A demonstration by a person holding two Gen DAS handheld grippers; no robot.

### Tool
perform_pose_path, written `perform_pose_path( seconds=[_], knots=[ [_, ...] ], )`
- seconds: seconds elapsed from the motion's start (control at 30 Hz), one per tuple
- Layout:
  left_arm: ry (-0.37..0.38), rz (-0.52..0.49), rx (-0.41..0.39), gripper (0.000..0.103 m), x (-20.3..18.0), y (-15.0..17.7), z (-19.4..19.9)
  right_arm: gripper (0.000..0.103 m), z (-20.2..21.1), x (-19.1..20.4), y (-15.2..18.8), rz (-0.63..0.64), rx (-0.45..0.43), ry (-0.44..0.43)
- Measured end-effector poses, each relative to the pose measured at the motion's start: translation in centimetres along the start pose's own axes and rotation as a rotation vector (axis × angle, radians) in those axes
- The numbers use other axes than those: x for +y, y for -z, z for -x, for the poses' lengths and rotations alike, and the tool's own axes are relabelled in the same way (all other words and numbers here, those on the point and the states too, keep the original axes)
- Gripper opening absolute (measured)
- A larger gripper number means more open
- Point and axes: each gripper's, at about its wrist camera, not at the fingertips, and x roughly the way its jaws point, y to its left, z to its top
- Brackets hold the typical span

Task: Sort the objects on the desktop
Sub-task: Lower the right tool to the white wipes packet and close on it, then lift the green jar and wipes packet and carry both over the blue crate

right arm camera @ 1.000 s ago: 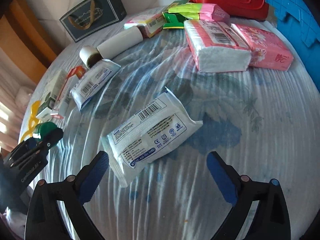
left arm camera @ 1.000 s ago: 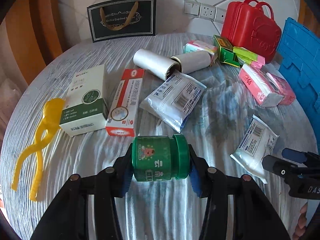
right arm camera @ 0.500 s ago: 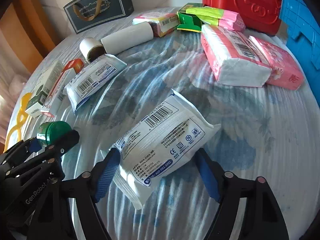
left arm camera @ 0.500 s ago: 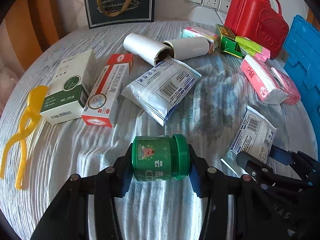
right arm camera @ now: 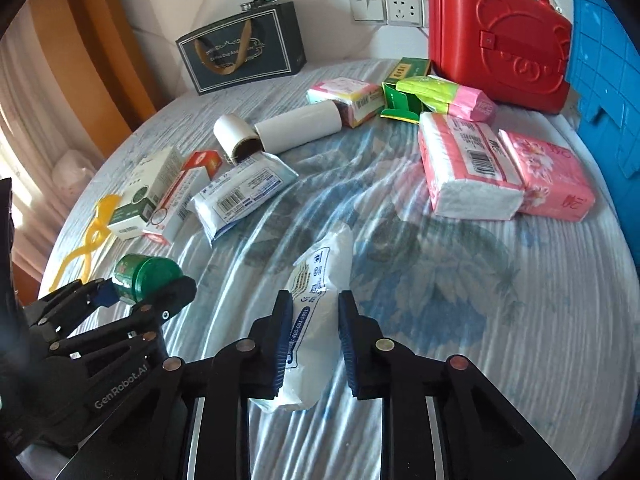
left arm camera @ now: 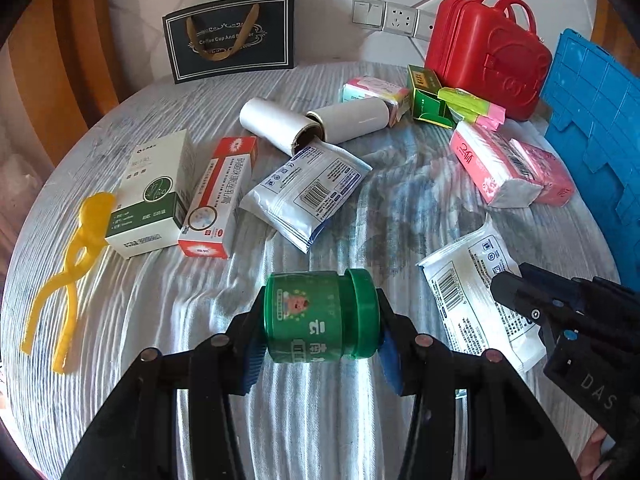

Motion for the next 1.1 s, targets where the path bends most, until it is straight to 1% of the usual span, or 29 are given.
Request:
perform_pose_path(
  seconds=[0.03,0.1,0.13,0.17,0.23,0.27,0.43,0.57,0.63,0.67,0.7,0.73,0.77,0.83,0.9,0.97,1.1],
  knots=[
    [-0.002,0.001,0.005,0.047,0.0,0.1,-0.1,0.023,-0.1,-0.1,0.1,-0.009,0.020,-0.005],
    [-0.008,0.010,0.024,0.047,0.3,0.6,-0.6,0.027,-0.6,-0.7,0.5,-0.045,0.069,-0.018],
    [-0.014,0.012,0.035,0.047,0.4,0.9,-0.9,0.037,-0.9,-1.1,0.8,-0.065,0.086,-0.009],
    [-0.022,0.013,0.045,0.047,0.6,1.3,-1.2,0.058,-1.3,-1.5,1.2,-0.086,0.105,-0.009],
    [-0.034,0.010,0.056,0.047,0.9,1.8,-1.6,0.084,-1.7,-2.1,2.1,-0.136,0.129,-0.011],
    [-0.037,0.010,0.061,0.047,1.0,2.1,-1.8,0.085,-1.8,-2.2,2.5,-0.149,0.131,-0.012],
    [-0.060,0.008,0.063,0.047,1.6,2.4,-2.3,0.086,-2.9,-1.1,3.3,-0.121,0.158,0.059],
    [-0.083,0.001,0.067,0.047,2.0,2.6,-2.5,0.090,-3.9,1.3,3.5,-0.016,0.156,0.127],
    [-0.075,0.004,0.079,0.047,2.2,2.9,-2.7,0.090,-4.4,2.0,3.7,0.029,0.140,0.164],
    [-0.071,0.006,0.082,0.047,2.2,3.0,-2.7,0.087,-4.7,2.0,3.8,0.032,0.136,0.176],
    [-0.070,0.001,0.081,0.047,2.2,3.1,-2.6,0.080,-4.9,1.7,4.0,0.024,0.137,0.171],
    [-0.071,-0.006,0.077,0.047,2.0,3.2,-2.4,0.064,-4.7,1.6,4.1,0.031,0.114,0.179],
    [-0.070,-0.015,0.071,0.047,1.8,3.2,-2.2,0.058,-4.5,1.7,4.1,0.042,0.108,0.177],
    [-0.068,-0.029,0.052,0.047,1.5,3.0,-1.5,0.056,-4.0,1.4,4.1,0.031,0.107,0.165],
    [-0.060,-0.041,0.021,0.047,1.1,2.5,-0.3,0.056,-2.6,1.0,3.9,0.007,0.074,0.142],
    [-0.044,-0.055,-0.018,0.047,0.5,1.8,1.3,0.056,-0.4,0.8,3.5,-0.007,0.018,0.120],
    [-0.026,-0.093,-0.122,0.047,-0.9,0.0,5.2,0.056,4.8,0.8,2.6,0.003,-0.109,0.113]
  ],
)
